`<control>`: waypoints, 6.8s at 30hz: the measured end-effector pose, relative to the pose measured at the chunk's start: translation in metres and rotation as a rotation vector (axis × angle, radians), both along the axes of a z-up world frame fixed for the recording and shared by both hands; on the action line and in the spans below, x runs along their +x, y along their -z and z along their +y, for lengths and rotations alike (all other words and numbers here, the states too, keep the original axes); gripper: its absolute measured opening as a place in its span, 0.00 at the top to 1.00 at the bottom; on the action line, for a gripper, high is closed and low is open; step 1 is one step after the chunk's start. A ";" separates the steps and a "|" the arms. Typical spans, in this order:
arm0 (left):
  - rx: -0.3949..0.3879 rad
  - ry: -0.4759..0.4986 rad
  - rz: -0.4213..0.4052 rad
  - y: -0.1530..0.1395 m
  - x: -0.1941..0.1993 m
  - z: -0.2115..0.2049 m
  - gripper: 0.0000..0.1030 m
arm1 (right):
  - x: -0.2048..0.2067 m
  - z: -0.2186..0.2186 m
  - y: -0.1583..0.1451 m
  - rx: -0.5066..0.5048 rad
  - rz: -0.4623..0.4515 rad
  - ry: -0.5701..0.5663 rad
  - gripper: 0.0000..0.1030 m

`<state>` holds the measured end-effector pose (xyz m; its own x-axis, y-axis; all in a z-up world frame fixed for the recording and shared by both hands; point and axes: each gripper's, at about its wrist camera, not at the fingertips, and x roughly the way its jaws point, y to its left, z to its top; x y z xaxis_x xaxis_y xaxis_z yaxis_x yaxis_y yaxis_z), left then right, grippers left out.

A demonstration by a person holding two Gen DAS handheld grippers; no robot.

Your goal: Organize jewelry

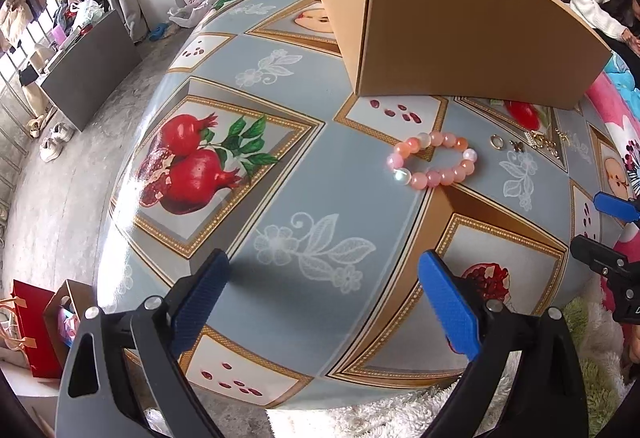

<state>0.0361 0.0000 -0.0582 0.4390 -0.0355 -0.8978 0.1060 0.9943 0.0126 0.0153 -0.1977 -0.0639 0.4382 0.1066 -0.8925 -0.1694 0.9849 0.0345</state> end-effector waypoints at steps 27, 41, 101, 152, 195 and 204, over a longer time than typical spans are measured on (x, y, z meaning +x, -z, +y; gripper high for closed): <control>0.004 -0.009 0.004 0.004 0.001 0.003 0.05 | 0.008 0.029 0.017 -0.049 0.002 0.016 0.08; 0.002 -0.003 0.007 0.004 0.001 0.003 0.05 | 0.011 0.027 0.019 -0.056 0.007 0.043 0.08; -0.087 0.089 -0.229 -0.035 -0.011 -0.009 0.06 | -0.002 -0.020 -0.009 0.164 -0.080 0.023 0.09; -0.031 0.480 -0.160 0.000 0.046 -0.120 0.79 | 0.041 -0.047 -0.007 0.282 -0.074 -0.012 0.84; -0.071 0.447 -0.178 0.000 0.038 -0.104 0.90 | 0.051 -0.026 -0.017 0.126 -0.121 -0.076 0.80; -0.074 0.447 -0.177 0.000 0.038 -0.103 0.90 | 0.054 -0.007 -0.016 0.056 -0.131 -0.115 0.83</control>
